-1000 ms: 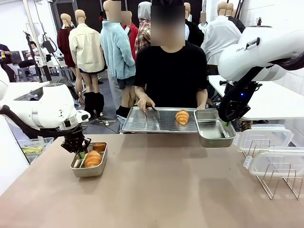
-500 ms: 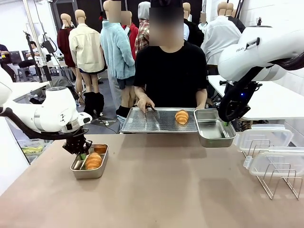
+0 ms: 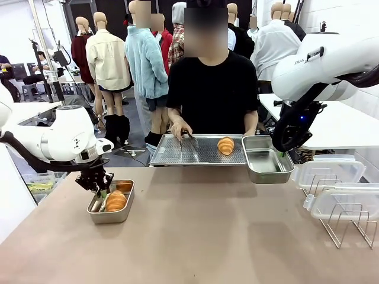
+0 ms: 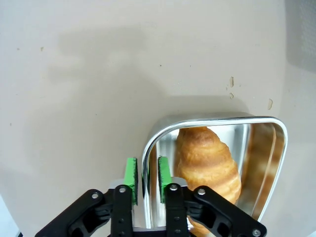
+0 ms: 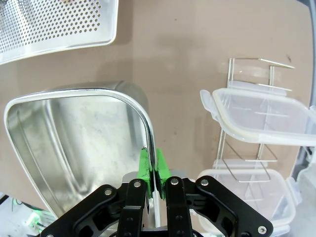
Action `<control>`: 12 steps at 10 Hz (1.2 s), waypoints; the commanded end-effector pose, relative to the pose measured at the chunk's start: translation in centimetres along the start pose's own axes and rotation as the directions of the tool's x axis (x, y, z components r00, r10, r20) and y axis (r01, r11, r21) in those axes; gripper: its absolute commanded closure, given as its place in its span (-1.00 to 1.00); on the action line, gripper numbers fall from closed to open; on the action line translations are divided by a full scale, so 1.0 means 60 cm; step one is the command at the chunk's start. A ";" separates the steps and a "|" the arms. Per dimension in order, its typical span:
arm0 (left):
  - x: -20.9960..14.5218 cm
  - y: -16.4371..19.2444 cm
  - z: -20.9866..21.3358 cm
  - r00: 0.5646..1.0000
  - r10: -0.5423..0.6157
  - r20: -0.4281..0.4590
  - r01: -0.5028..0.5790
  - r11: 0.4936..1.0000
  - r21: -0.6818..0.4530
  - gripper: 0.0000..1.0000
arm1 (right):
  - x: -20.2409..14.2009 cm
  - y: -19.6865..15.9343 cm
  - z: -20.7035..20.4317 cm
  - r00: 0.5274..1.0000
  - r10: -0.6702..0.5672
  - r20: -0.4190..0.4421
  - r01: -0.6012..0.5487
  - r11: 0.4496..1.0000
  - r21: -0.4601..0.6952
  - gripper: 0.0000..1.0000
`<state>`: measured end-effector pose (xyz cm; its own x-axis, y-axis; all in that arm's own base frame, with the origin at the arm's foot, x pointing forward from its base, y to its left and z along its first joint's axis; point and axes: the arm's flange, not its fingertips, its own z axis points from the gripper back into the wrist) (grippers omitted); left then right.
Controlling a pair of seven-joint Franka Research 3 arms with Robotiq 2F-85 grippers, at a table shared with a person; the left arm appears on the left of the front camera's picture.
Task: Place the bread in airtight containers.
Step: Once an object is inside an Airtight Container , place the container in the center of the table.
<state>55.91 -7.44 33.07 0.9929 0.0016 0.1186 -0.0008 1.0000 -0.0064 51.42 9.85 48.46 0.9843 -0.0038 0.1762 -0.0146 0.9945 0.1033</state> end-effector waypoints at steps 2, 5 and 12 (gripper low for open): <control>-0.001 0.008 0.020 1.000 -0.001 0.010 0.001 1.000 0.004 -1.00 | -0.001 0.000 0.005 1.000 -0.001 0.007 0.001 1.000 0.001 1.00; -0.010 0.029 0.086 0.996 0.025 0.083 -0.024 1.000 -0.020 -1.00 | -0.001 0.000 0.005 1.000 -0.001 0.007 0.001 1.000 0.001 1.00; -0.017 0.260 0.270 0.977 0.021 0.211 -0.044 0.993 0.107 -1.00 | -0.001 0.000 0.005 1.000 -0.001 0.007 0.001 1.000 0.001 1.00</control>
<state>52.75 7.95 49.64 0.9385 0.0389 0.3430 -0.0661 0.9955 0.0681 51.42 9.83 48.47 0.9843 -0.0043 0.1765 -0.0142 0.9946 0.1033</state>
